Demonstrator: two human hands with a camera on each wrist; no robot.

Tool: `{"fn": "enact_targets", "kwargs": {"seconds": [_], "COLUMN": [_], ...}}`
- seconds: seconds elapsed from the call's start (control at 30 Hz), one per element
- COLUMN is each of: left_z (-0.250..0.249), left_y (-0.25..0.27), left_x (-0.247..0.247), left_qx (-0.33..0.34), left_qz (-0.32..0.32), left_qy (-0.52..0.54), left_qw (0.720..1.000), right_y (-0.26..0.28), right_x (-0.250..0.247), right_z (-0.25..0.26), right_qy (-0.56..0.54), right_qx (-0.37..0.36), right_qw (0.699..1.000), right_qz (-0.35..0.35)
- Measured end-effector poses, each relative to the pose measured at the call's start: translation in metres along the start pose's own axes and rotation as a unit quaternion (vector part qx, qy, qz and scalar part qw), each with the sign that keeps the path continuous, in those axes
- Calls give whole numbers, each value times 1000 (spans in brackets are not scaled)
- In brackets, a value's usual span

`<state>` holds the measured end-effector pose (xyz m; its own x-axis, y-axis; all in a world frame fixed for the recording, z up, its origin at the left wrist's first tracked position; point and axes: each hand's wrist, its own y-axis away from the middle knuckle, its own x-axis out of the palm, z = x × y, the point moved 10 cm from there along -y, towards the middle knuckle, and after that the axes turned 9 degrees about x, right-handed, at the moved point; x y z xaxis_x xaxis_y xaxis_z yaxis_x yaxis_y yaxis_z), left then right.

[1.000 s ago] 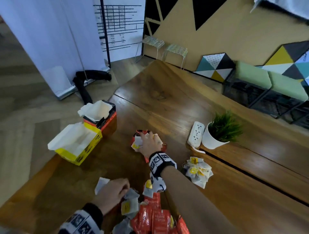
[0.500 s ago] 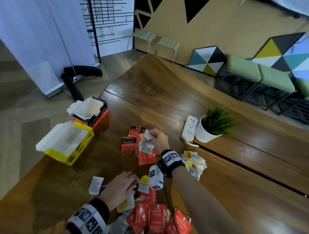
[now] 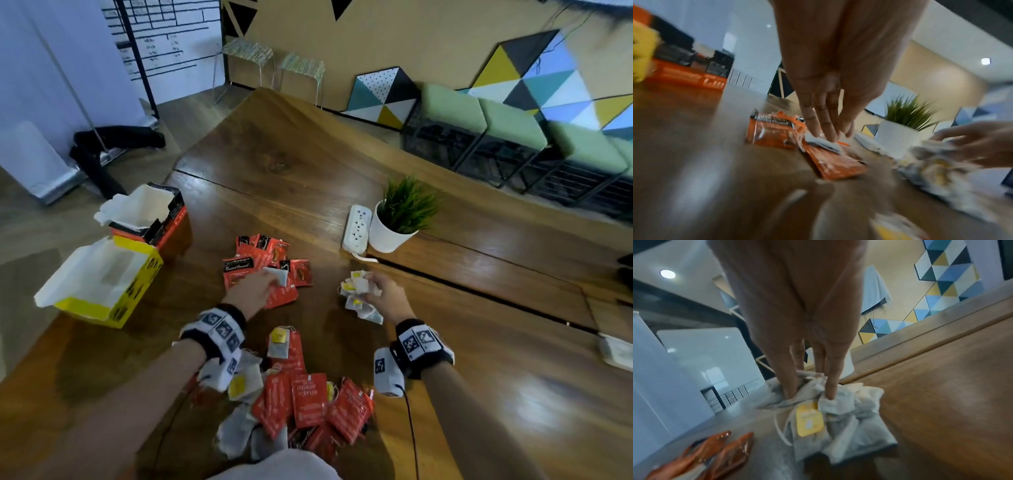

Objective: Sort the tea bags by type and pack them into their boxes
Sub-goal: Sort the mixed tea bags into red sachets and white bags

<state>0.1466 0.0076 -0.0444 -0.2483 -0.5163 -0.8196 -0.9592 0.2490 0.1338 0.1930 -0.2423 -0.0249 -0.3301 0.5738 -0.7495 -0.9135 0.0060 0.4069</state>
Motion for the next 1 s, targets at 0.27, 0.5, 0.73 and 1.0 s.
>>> {"fn": "enact_targets", "kwargs": {"seconds": [0.27,0.5,0.73,1.0], "left_z": [5,-17,-140,-159], "left_y": [-66,-55,-82,-77], "left_x": [12,-11,-25,51], "left_qx": [14,47,134,144], "left_qz": [119,24,-24,147], "left_qy": [-230,-157,-8,40], "left_qw": [966,986,991,978], "right_y": [56,130,134,122], "right_x": [-22,62,83,88], "right_z": [-21,-78,-99,-92], "right_qy": [-15,137,183,180], "right_qx": [-75,-83,38,68], "right_qw": [991,984,982,980], "right_qz": [-110,79,39,40]}}
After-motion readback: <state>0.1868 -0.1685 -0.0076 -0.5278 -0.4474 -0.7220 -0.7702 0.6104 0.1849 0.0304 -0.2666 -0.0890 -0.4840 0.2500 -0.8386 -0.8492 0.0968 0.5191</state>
